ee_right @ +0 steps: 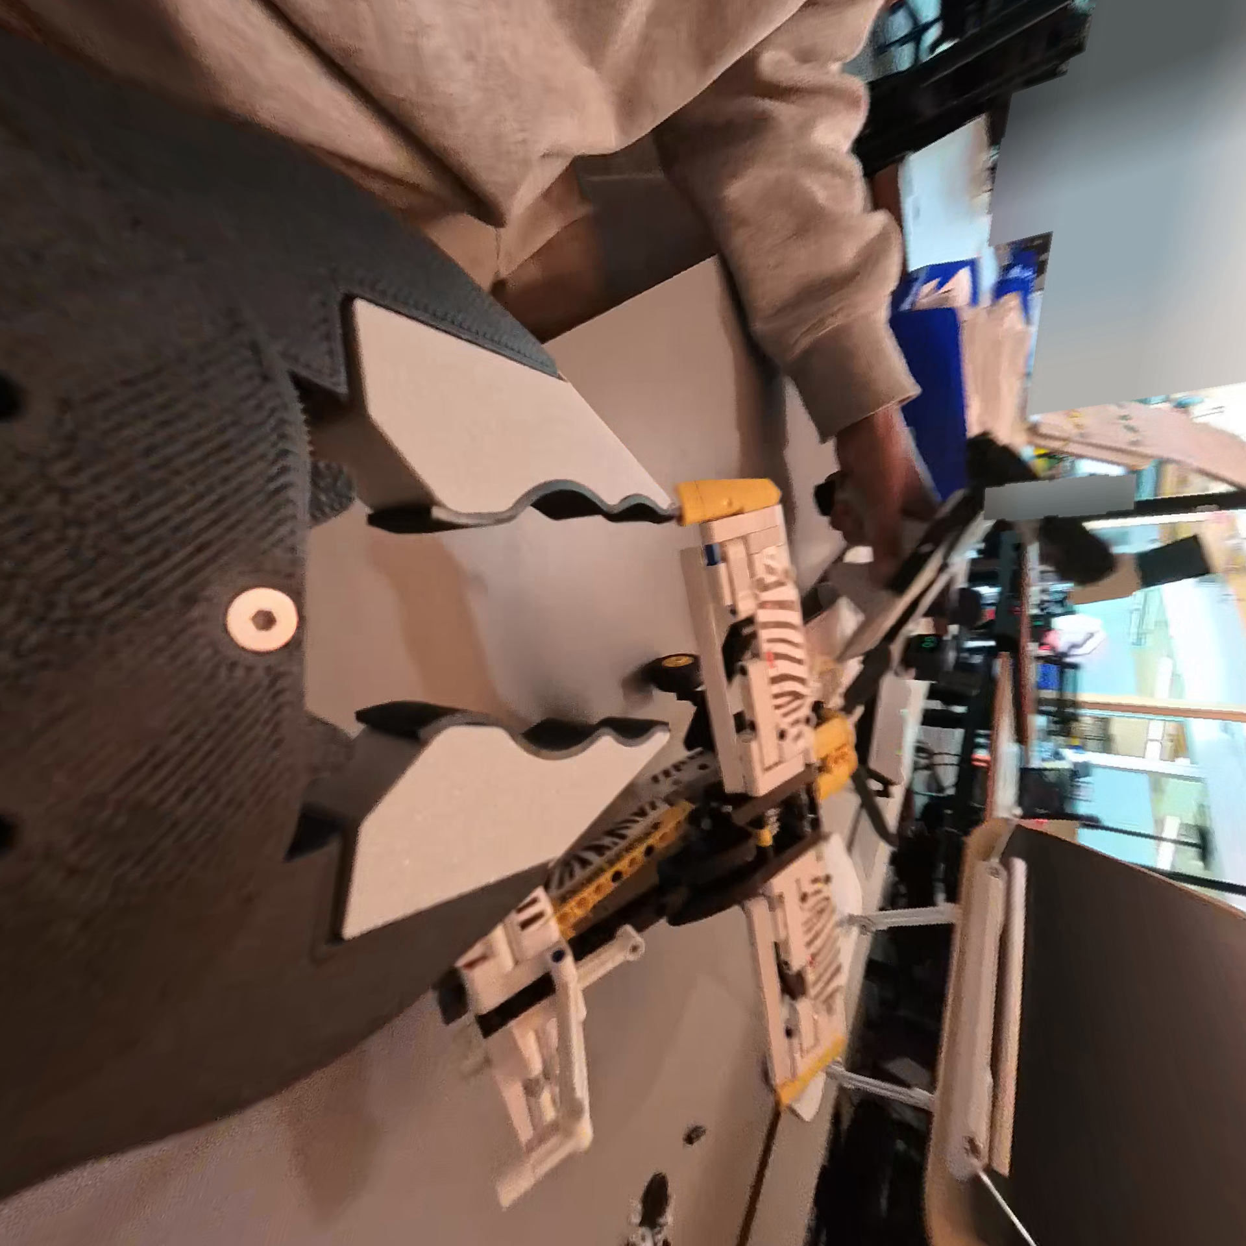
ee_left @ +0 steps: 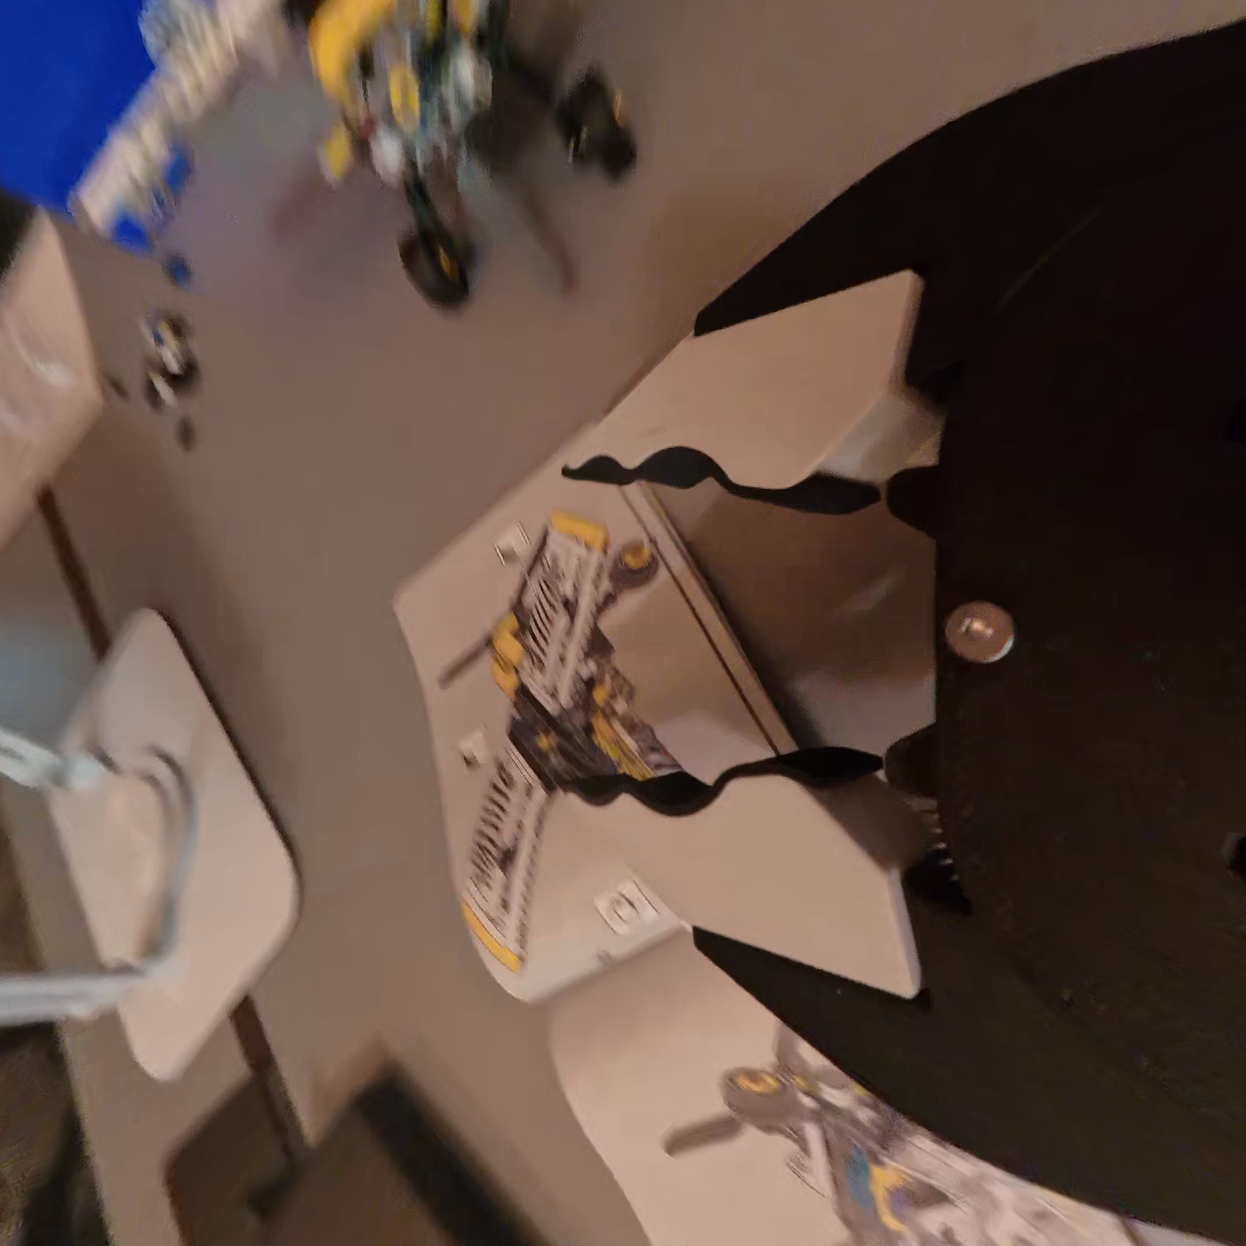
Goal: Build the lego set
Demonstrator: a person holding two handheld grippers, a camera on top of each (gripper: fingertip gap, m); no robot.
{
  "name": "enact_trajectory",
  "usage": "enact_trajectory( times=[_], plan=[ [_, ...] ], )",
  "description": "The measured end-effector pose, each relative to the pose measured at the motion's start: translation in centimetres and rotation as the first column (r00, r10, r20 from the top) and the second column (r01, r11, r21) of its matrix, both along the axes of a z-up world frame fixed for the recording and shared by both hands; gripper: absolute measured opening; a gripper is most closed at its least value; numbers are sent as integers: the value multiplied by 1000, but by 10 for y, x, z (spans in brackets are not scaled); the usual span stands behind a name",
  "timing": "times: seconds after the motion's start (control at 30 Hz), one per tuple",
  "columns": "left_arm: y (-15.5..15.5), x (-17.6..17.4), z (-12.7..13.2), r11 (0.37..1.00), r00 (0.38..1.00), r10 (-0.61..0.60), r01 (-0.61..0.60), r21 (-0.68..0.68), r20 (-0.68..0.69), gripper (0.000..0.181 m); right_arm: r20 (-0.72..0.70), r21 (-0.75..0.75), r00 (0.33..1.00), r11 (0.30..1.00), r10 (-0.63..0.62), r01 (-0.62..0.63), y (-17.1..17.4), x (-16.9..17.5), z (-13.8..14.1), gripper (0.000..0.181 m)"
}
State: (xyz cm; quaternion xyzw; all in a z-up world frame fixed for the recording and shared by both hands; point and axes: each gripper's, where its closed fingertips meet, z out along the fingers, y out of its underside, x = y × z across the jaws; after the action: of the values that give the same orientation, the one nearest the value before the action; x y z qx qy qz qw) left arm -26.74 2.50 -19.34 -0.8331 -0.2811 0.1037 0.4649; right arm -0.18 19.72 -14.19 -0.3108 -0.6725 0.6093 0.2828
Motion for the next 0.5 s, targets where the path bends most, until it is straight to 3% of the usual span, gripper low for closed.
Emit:
enact_trajectory(
  times=[0.1, 0.2, 0.27, 0.37, 0.5],
  plan=[
    [-13, -19, -16, 987, 991, 132, -130, -92, 8, 102, -113, -92, 994, 996, 4, -14, 4, -4, 19, 56],
    [-28, -23, -15, 980, 988, 157, -156, -121, 0, 110, -102, -115, 992, 990, 69, -81, 0, -2, 19, 53],
    [-32, -19, -10, 994, 997, 73, -73, -77, -5, 106, -122, -97, 990, 992, 73, -85, -3, 1, 19, 50],
    [-47, -9, -27, 993, 998, -36, 42, -110, 59, 103, -180, -68, 983, 997, 26, -39, -1, 4, 22, 34],
    [-62, -9, -36, 981, 998, -53, 56, -185, 20, 96, -243, -47, 970, 999, -26, 15, 1, 7, 25, 19]
  ],
)
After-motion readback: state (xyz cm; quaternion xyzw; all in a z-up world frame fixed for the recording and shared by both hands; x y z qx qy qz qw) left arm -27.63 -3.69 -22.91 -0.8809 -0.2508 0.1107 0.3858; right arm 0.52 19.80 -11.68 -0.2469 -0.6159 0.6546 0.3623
